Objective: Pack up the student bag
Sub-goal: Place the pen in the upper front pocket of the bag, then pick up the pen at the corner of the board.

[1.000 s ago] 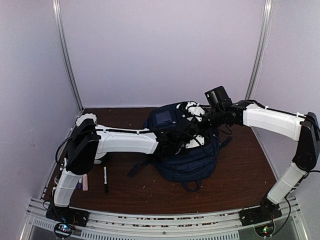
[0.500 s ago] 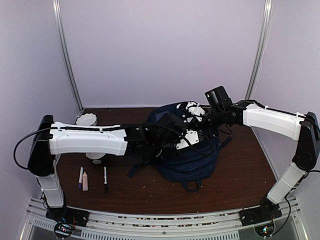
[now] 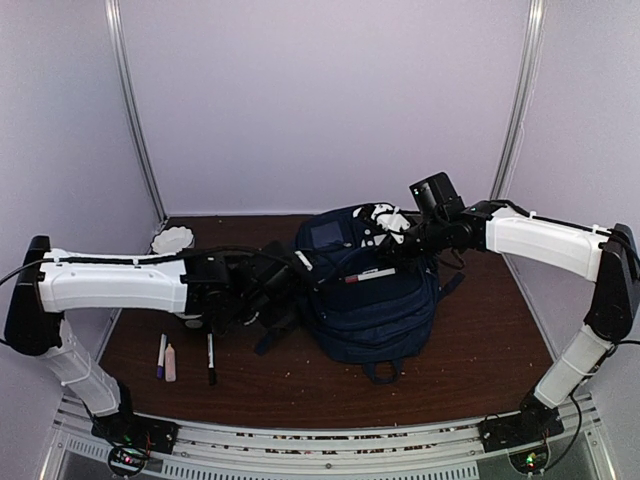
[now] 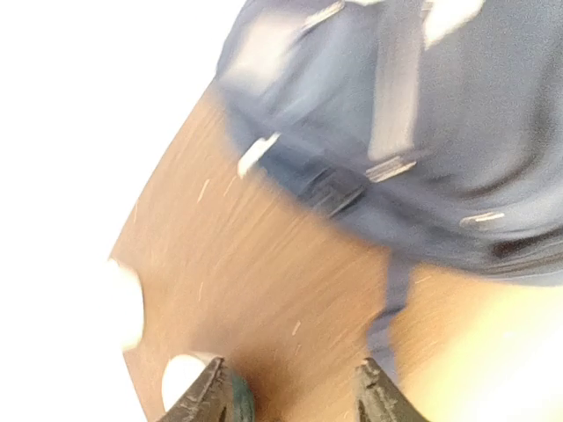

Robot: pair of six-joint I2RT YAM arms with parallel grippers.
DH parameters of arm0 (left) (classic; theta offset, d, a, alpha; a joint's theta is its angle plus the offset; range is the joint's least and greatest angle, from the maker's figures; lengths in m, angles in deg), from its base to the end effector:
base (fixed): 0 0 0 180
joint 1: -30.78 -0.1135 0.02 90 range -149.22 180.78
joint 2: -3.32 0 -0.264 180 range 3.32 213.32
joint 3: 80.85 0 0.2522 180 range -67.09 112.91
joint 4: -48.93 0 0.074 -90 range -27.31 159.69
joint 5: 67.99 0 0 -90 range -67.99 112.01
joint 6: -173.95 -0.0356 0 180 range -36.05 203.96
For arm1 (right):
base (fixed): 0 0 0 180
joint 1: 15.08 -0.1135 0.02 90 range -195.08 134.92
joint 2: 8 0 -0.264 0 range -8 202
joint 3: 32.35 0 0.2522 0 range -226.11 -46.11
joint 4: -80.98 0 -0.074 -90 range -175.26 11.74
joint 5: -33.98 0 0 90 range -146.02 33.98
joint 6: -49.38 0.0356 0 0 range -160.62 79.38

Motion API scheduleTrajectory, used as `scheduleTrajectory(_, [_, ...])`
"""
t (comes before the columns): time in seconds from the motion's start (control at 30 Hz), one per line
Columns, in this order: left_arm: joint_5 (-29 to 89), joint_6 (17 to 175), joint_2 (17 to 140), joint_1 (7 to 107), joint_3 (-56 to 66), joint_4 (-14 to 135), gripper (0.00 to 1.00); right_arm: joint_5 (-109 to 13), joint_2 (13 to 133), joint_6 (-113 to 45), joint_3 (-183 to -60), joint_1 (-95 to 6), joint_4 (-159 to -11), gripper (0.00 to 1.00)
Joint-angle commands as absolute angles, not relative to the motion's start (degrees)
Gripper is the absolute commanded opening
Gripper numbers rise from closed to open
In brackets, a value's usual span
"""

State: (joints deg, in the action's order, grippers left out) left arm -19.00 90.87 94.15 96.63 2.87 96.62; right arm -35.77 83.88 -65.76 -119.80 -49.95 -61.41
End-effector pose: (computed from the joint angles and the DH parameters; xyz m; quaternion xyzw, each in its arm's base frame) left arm 0.1572 -0.2936 0.2638 0.3469 0.8294 0.1008 0.4261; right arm 0.2882 0.2159 0.2860 -0.5117 0.7432 0.1940 0.3850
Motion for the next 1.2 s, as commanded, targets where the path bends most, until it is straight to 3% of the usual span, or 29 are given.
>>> scheduleTrajectory(0.0, [-21.07, 117.0, 87.55, 87.74, -1.06, 109.46, 0.5, -33.5, 84.55, -65.35, -120.04, -50.07, -62.68, 0.1])
scheduleTrajectory(0.17, [-11.0, 125.84, 81.44, 78.09, -6.71, 113.26, 0.45, -33.13, 84.68, -65.18, -120.09, -50.04, -62.49, 0.1])
scheduleTrajectory(0.6, [15.83, 131.7, 81.98, 69.3, -14.0, 113.88, 0.44, -31.94, 84.44, -64.87, -120.46, -49.99, -61.71, 0.11])
scheduleTrajectory(0.77, [20.33, 133.67, 82.87, 68.71, -17.9, 111.0, 0.37, -31.57, 84.42, -64.66, -120.55, -50.02, -61.64, 0.11])
scheduleTrajectory(1.17, [22.15, 133.82, 88.73, 67.68, -19.25, 108.57, 0.37, -31.5, 84.46, -64.52, -120.55, -49.88, -61.46, 0.11])
